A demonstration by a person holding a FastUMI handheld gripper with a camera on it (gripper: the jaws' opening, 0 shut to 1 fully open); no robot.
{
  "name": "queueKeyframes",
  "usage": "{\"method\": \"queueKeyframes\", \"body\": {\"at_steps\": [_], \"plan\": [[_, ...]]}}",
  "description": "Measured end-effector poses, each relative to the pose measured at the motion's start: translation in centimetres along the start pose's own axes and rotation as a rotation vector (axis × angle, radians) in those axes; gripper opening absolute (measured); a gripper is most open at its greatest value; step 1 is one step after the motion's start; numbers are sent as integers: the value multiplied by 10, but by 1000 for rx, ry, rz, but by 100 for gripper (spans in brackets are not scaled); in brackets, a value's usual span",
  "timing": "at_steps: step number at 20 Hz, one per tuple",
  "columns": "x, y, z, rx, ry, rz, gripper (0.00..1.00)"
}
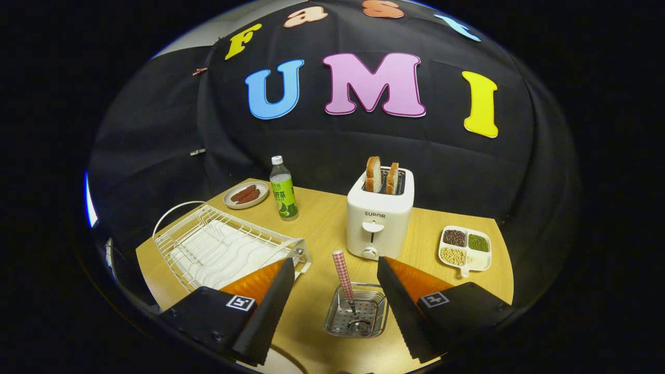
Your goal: Take the plate from the dish rack, then take the spoon from the basket and place it into the plate.
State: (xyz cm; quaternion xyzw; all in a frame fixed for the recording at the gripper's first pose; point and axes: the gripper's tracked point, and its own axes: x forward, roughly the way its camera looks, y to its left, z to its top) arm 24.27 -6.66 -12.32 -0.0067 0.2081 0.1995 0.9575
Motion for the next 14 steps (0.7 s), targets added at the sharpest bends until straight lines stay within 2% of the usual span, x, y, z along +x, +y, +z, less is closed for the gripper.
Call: {"method": "queueKeyframes", "body": {"at_steps": [11, 12, 14], "plan": [[75, 1, -35, 44, 157, 26, 98], [79, 1, -35, 36, 158, 24, 87], [85, 2, -39, 26, 172, 23, 74]]}}
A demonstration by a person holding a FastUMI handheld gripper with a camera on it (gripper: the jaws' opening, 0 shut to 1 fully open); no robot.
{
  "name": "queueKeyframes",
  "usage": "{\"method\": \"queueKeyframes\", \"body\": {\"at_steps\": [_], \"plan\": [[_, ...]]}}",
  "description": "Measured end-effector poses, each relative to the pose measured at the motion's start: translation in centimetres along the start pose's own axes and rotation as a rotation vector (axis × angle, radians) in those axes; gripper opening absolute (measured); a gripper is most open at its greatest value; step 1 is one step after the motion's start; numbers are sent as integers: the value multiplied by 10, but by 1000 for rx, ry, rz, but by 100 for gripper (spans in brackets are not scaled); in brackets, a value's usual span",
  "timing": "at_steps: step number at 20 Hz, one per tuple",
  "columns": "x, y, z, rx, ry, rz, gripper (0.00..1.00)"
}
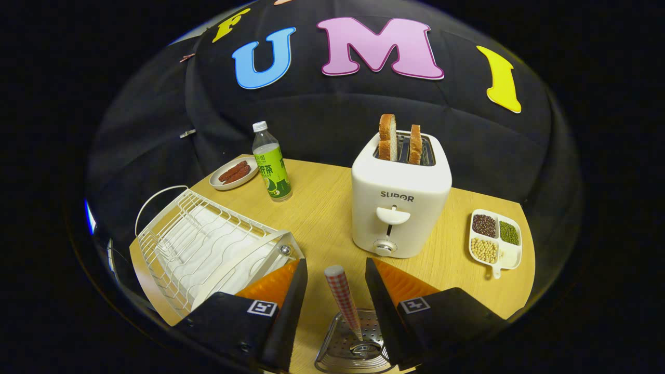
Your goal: Take the plate from the dish rack, then take the spoon from the basket and place it into the plate.
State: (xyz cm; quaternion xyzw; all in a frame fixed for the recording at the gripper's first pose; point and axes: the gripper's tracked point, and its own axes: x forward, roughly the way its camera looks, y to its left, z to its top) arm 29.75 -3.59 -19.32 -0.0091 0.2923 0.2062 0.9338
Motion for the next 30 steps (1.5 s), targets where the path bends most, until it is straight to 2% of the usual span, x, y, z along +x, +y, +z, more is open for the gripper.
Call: {"method": "queueKeyframes", "body": {"at_steps": [3, 6, 8, 10, 11, 18, 25, 30], "plan": [[5, -1, -11, 3, 39, -18, 61], [6, -10, -11, 13, 46, -54, 33], [3, -12, -10, 11, 43, -59, 26], [-1, -25, -3, -34, 15, -106, 19], [-3, -23, -1, -28, 11, -96, 16], [-37, -33, 33, -9, -50, -116, 14], [-105, -26, 90, 4, -155, -111, 14], [-149, -11, 86, 13, -150, -114, 14]]}}
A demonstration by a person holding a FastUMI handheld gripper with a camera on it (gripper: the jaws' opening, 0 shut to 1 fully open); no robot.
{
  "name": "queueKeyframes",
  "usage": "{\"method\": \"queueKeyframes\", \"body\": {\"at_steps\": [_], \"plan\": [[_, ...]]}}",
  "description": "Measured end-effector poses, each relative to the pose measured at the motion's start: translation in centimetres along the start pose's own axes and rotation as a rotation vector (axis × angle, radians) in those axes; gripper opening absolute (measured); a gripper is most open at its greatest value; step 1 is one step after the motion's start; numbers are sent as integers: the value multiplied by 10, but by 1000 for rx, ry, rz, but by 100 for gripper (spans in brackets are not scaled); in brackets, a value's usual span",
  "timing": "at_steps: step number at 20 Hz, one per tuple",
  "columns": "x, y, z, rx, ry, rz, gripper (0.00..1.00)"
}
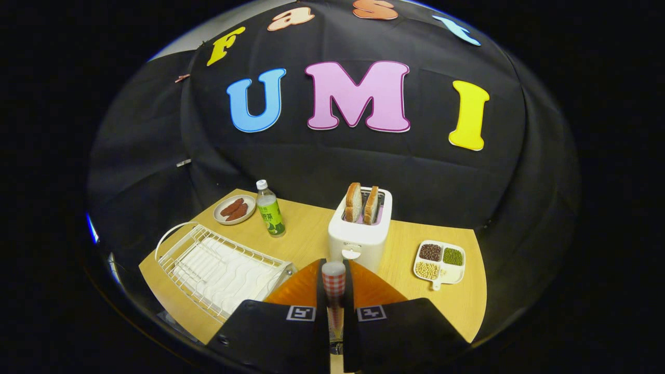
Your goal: Take the plate from the dish rack, then take the spoon from the basket and place it into the plate.
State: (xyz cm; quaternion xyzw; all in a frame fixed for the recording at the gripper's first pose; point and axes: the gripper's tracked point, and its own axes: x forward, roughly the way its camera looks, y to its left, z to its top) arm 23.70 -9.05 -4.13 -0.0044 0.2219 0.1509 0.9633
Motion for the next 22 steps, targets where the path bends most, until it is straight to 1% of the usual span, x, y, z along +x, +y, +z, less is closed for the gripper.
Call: {"method": "queueKeyframes", "body": {"at_steps": [4, 6, 10, 12, 17, 22], "plan": [[-33, 17, -15, 43, 27, -14, 14], [-47, 23, -27, 77, 45, -38, 14], [-69, 40, -60, 190, 93, -78, 14], [-75, 49, -85, 229, 122, -92, 14], [-84, 73, -150, 279, 202, -123, 14], [-81, 93, -200, 313, 270, -135, 14]]}}
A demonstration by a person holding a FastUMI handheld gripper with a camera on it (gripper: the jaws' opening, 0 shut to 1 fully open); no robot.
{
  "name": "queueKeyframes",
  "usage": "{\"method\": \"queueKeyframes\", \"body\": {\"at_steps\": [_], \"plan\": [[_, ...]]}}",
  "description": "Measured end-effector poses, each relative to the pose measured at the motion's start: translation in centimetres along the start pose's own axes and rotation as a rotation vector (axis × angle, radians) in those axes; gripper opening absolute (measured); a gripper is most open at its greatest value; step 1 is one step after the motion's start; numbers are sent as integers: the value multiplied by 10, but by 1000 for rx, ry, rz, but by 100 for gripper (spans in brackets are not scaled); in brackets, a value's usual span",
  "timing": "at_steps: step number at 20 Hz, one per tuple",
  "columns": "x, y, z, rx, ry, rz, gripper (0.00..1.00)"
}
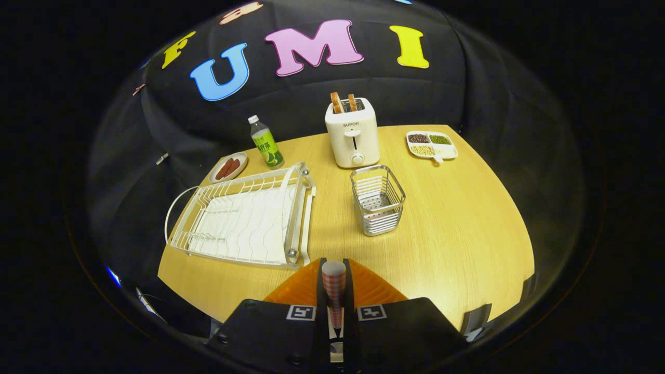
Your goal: Take the plate from the dish rack, then take the spoon from the basket and place it into the plate.
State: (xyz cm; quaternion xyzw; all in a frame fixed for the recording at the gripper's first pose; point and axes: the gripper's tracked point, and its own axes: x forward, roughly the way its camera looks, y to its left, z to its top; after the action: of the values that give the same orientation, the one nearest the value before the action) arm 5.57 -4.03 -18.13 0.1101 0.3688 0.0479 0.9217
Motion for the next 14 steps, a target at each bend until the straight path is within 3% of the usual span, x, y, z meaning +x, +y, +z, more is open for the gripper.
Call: {"method": "queueKeyframes", "body": {"at_steps": [6, 13, 14], "plan": [[25, -4, -46, 58, 88, -38, 16], [33, -3, -47, 75, 108, -41, 18], [36, -3, -45, 79, 106, -39, 29]]}}
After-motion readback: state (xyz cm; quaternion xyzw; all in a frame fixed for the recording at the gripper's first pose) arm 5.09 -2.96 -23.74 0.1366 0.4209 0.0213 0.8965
